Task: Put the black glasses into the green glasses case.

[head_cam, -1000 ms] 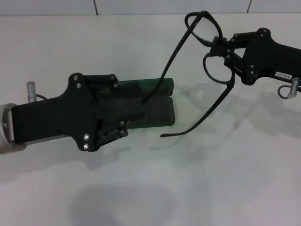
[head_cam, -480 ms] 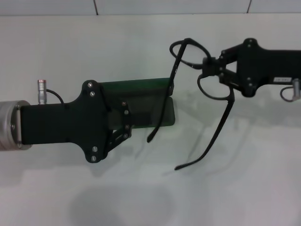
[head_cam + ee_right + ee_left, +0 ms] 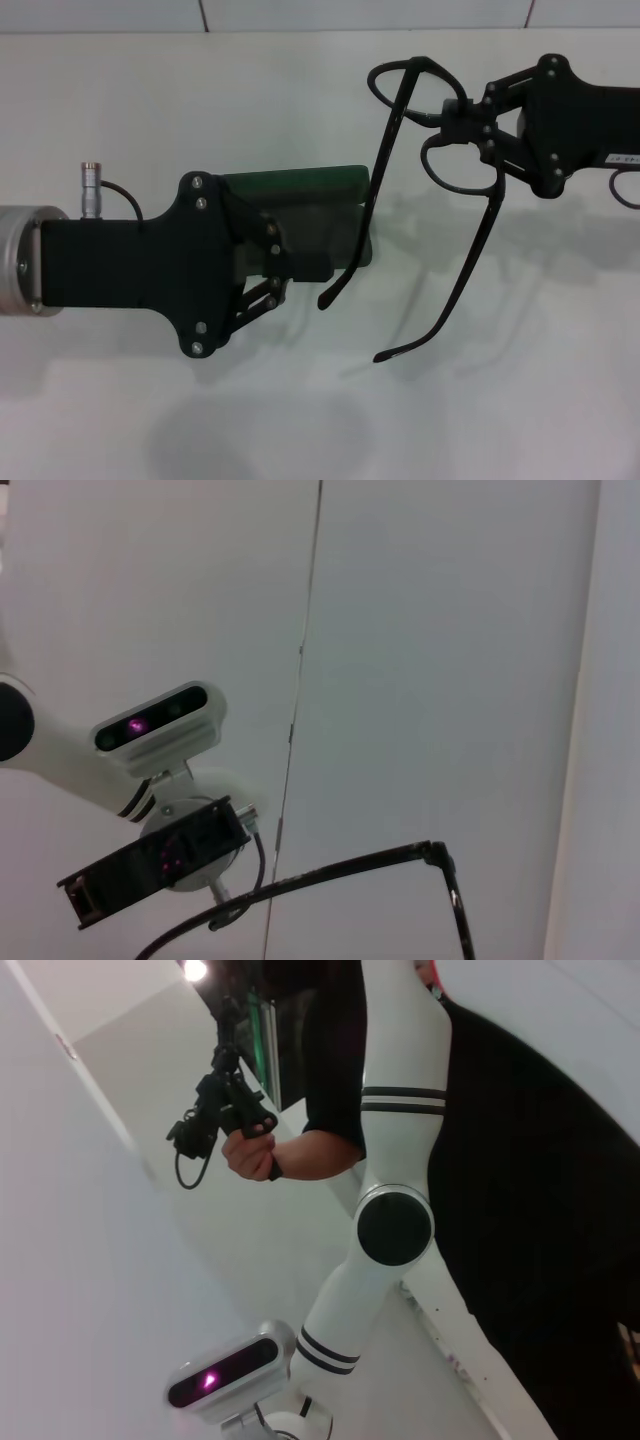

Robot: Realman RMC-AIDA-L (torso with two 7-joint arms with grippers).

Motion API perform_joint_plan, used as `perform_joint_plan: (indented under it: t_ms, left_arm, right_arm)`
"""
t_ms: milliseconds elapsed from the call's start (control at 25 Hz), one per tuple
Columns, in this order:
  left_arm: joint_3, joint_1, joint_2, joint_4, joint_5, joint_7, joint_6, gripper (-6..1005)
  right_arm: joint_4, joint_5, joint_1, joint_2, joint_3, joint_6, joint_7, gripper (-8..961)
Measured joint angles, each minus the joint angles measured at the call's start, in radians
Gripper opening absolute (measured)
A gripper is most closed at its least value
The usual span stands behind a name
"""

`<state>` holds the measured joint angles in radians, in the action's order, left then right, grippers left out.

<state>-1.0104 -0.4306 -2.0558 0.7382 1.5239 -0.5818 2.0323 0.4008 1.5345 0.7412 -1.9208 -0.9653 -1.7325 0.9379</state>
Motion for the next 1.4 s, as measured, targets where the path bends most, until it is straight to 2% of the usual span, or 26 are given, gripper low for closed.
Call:
perform_joint_plan:
  t_ms: [280,480,1000,1400]
  left_arm:
    - [-0.034,0.002,0.002,0.018,-0.006,0.001,0.000,0]
    - [-0.066,-0.002,0.002,0.019,-0.009,0.007,0.000,0]
    - [-0.089,-0.015,-0.010,0.016,-0.013,0.008,0.000,2]
    - [-0.089,-0.035,-0.028,0.007,-0.013,0.005,-0.002,4]
  right_arm:
    - [0.000,0.001,0.005,-0.003,-0.005,-0.021,0.000,66]
    - [0.000,0.003,0.017,-0.015,-0.005,-0.025,0.001,66]
    - [0.001,0.002,0.039,-0.036,-0.006,-0.027,-0.009,66]
    - [0.003,-0.007,0.040,-0.047,0.003,-0.039,-0.011,66]
